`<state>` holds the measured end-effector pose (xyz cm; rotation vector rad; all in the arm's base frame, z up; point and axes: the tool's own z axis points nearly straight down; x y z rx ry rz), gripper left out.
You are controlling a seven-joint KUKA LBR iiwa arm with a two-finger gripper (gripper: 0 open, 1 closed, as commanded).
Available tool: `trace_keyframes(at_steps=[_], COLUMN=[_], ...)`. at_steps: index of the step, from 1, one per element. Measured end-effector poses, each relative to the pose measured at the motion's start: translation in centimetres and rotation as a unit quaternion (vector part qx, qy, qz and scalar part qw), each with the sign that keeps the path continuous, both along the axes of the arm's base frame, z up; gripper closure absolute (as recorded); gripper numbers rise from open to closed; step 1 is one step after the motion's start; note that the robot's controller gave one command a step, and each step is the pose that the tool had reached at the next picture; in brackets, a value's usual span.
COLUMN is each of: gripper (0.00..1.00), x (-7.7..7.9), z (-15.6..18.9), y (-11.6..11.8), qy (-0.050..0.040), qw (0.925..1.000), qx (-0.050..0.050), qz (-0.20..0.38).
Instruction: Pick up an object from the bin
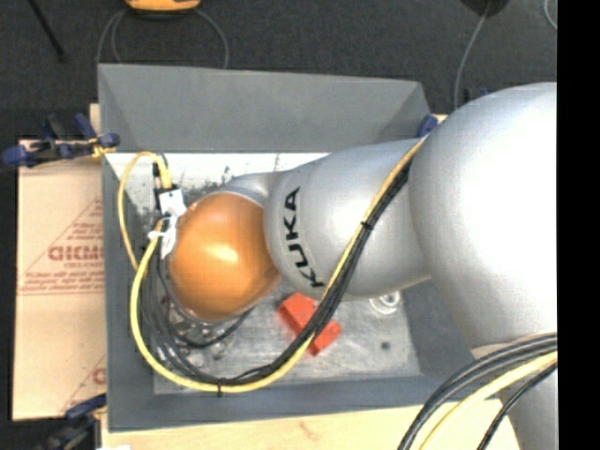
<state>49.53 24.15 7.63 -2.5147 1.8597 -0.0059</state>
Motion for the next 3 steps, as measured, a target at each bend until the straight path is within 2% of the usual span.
trace_keyframes(at_steps=[1, 2, 3], gripper=[1.00, 1.00, 1.00], x=[0.1, 0.2, 0.2], z=[1.2, 6.9, 8.3], y=[-0.1, -0.1, -0.2], qy=[0.0052, 0.0040, 0.0055], qw=[1.0000, 1.0000, 0.9999], qx=[-0.004, -0.003, -0.004], qz=[-0.003, -0.006, -0.009])
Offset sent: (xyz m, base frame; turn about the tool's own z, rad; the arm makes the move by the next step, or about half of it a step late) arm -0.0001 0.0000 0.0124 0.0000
